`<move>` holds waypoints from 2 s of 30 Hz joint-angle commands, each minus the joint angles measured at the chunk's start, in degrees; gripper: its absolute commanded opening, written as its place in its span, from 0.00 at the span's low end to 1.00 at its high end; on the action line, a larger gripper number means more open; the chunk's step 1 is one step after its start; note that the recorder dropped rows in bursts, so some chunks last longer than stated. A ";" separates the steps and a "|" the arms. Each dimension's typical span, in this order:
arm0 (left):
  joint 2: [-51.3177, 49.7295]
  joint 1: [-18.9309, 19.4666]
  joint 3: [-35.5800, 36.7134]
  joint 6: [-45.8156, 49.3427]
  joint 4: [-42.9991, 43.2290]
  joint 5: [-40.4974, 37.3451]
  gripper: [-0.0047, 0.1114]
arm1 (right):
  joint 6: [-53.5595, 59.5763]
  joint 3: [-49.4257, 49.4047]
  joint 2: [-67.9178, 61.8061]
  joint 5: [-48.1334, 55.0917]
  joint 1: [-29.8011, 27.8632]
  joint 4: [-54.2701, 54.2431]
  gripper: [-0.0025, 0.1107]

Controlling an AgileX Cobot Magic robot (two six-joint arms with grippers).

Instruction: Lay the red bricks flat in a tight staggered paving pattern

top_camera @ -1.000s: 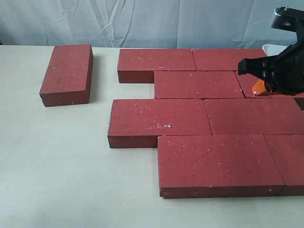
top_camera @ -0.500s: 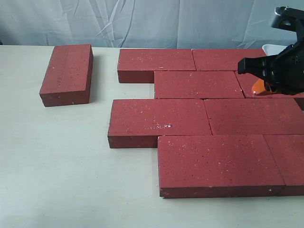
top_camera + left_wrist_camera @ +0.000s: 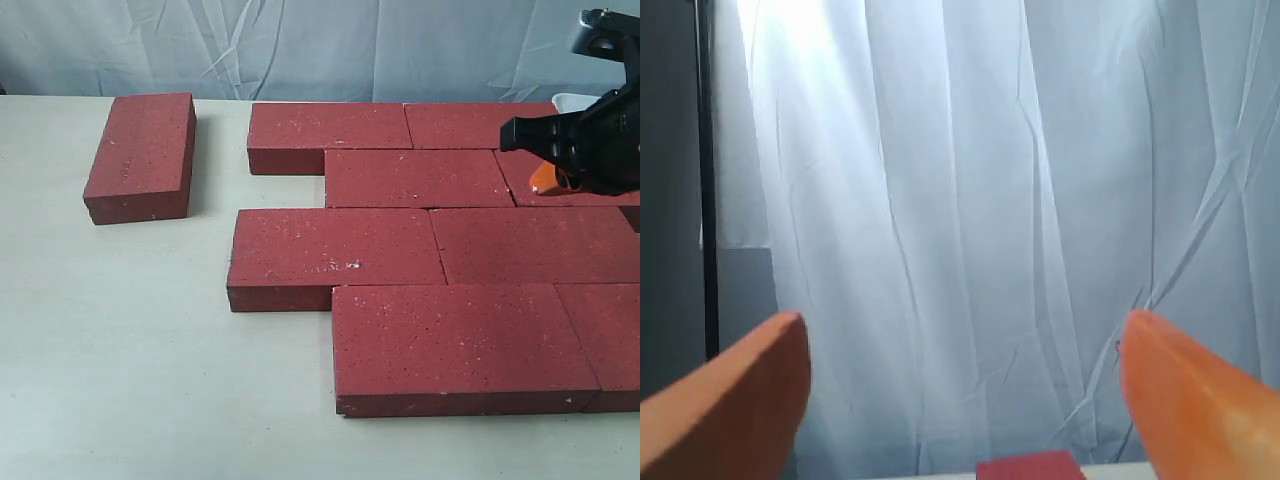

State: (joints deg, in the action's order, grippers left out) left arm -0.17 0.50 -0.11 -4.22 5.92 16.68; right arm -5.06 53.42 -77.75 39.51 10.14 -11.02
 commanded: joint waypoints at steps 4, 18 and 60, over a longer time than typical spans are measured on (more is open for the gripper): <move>0.17 -0.04 0.11 -1.34 -0.07 2.84 0.72 | 0.35 -0.23 0.47 -0.90 -0.35 0.02 0.01; 0.17 -0.04 0.11 -6.22 -1.91 9.29 0.72 | 0.35 -0.23 0.47 -0.90 -0.35 0.02 0.01; -95.66 -0.50 -58.89 7.85 -12.81 -27.97 0.04 | 0.20 -0.23 0.47 -0.88 -0.35 -0.08 0.01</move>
State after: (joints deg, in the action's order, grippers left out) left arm -91.05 0.50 -57.21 3.55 -5.28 -10.61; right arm -5.06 53.42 -77.75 39.28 10.14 -11.12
